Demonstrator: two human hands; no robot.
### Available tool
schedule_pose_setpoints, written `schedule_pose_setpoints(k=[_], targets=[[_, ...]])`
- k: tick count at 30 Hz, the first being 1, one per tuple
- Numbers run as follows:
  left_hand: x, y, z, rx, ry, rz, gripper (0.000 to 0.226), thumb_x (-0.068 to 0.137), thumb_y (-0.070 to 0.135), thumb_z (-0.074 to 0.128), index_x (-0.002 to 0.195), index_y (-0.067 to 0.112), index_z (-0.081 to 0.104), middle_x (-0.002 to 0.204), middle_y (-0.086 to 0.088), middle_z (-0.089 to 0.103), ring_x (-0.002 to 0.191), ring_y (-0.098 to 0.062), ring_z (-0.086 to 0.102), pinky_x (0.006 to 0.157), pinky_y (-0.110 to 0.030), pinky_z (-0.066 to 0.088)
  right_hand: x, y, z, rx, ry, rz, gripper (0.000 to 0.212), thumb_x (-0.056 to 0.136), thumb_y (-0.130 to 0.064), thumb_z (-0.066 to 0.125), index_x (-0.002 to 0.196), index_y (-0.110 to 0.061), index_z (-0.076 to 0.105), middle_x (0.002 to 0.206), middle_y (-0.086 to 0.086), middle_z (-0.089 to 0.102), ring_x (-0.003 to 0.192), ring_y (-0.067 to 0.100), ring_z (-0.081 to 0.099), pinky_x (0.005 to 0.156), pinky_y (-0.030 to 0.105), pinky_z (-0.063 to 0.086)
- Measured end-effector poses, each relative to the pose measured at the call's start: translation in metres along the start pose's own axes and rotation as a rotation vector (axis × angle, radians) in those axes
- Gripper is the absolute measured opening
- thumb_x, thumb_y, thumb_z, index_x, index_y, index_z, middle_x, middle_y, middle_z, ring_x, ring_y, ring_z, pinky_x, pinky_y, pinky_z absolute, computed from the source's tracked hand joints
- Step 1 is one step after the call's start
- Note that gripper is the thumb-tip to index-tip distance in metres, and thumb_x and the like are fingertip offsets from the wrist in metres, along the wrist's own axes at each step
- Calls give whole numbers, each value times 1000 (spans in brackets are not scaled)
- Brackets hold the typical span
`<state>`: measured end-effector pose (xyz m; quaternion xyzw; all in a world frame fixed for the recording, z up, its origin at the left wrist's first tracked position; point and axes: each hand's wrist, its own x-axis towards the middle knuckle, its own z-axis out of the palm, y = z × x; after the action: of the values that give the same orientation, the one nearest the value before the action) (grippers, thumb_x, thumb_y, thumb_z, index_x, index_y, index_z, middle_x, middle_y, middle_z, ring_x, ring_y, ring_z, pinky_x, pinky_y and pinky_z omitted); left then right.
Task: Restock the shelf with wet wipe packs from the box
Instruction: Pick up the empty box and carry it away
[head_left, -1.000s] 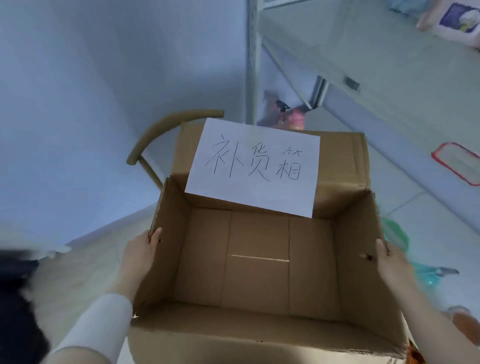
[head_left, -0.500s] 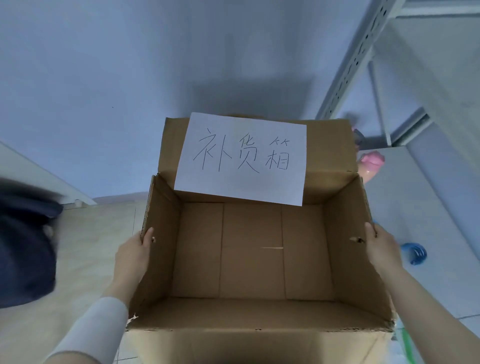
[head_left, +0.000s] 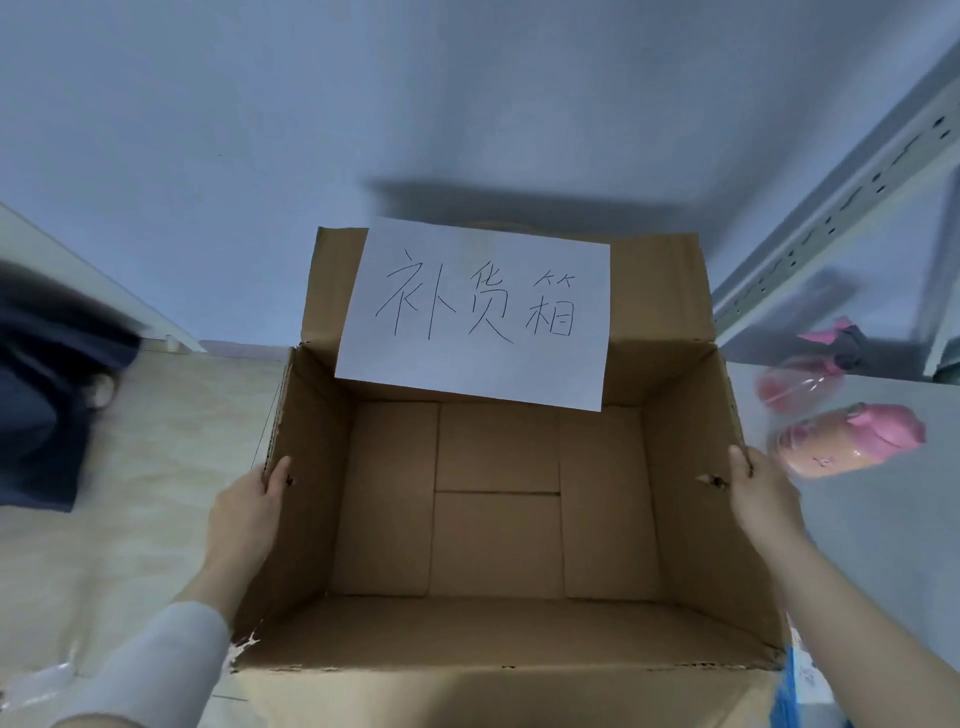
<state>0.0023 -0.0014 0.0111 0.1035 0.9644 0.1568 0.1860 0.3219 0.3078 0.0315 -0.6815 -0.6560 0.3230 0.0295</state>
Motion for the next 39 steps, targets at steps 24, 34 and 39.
schedule_pose_setpoints(k=[24, 34, 39], targets=[[19, -24, 47, -10, -38, -64, 43, 98, 37, 39, 82, 2, 56, 77, -24, 61, 83, -43, 57, 69, -42, 40, 29, 14, 38, -74, -35, 29, 44, 102, -24, 30, 130, 5, 48, 129, 29, 53, 120, 45, 47, 95, 44, 37], [29, -17, 44, -10, -62, -51, 42, 98, 37, 37, 72, 7, 50, 67, -14, 52, 79, -38, 53, 67, -38, 36, 39, 7, 39, -123, -34, 7, 44, 102, -24, 30, 126, 6, 50, 124, 31, 55, 116, 46, 48, 94, 44, 37], [42, -10, 45, -1, -58, -36, 41, 99, 36, 37, 72, 6, 48, 79, -24, 58, 86, -42, 55, 70, -38, 35, 50, 0, 44, -118, -44, 22, 45, 102, -27, 28, 127, 3, 49, 124, 29, 55, 117, 44, 49, 94, 45, 38]])
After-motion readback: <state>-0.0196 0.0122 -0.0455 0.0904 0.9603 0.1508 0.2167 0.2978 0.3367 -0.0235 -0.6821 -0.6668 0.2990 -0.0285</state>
